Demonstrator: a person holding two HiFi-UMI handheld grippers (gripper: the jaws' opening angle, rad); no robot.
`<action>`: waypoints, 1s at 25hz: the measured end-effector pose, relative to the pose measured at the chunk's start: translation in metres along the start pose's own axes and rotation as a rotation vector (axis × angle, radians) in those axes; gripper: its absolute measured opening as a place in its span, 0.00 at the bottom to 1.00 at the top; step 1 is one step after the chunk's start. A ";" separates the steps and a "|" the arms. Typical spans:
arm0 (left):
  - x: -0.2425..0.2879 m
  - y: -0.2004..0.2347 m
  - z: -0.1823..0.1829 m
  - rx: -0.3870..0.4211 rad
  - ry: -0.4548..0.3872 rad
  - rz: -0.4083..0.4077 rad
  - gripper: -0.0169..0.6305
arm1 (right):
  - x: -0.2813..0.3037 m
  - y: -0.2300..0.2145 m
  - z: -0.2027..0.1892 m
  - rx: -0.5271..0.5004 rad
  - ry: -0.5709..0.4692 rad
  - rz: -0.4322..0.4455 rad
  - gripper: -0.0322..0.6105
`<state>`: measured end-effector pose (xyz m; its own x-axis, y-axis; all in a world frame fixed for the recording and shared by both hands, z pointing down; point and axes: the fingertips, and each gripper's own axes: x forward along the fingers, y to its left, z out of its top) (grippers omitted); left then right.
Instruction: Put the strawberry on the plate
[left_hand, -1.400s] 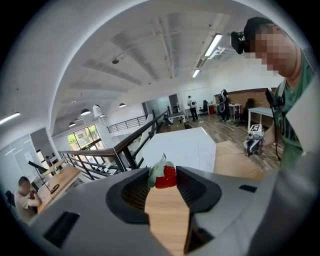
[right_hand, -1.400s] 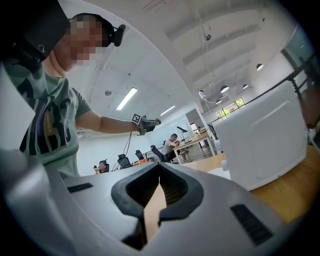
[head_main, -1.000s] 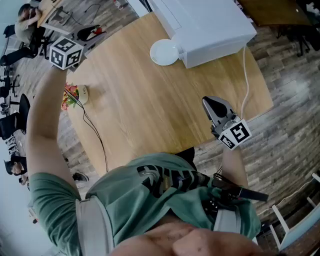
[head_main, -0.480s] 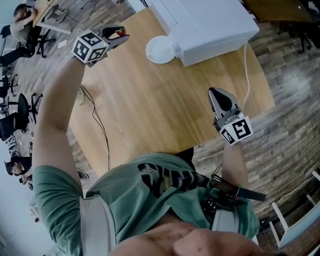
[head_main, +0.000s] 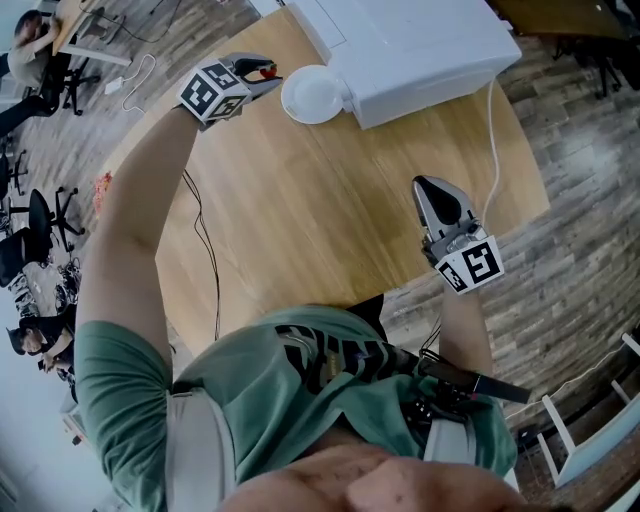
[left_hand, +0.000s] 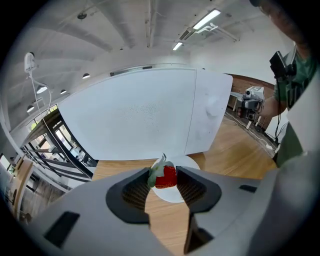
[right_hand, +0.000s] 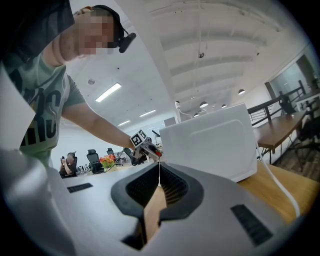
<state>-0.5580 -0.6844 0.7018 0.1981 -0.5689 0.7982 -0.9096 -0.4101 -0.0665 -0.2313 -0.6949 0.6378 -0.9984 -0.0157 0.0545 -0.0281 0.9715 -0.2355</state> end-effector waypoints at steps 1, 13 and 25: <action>0.006 -0.003 -0.001 0.000 0.004 -0.006 0.29 | 0.000 0.000 -0.001 0.000 0.000 -0.001 0.06; 0.062 -0.026 -0.018 -0.005 0.056 -0.054 0.29 | -0.007 -0.006 -0.008 0.009 0.003 -0.014 0.06; 0.087 -0.031 -0.033 0.000 0.110 -0.054 0.29 | -0.013 -0.009 -0.017 0.019 0.004 -0.021 0.06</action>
<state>-0.5245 -0.6975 0.7929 0.2058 -0.4641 0.8616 -0.8985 -0.4385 -0.0216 -0.2173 -0.6994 0.6553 -0.9973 -0.0353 0.0637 -0.0503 0.9661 -0.2531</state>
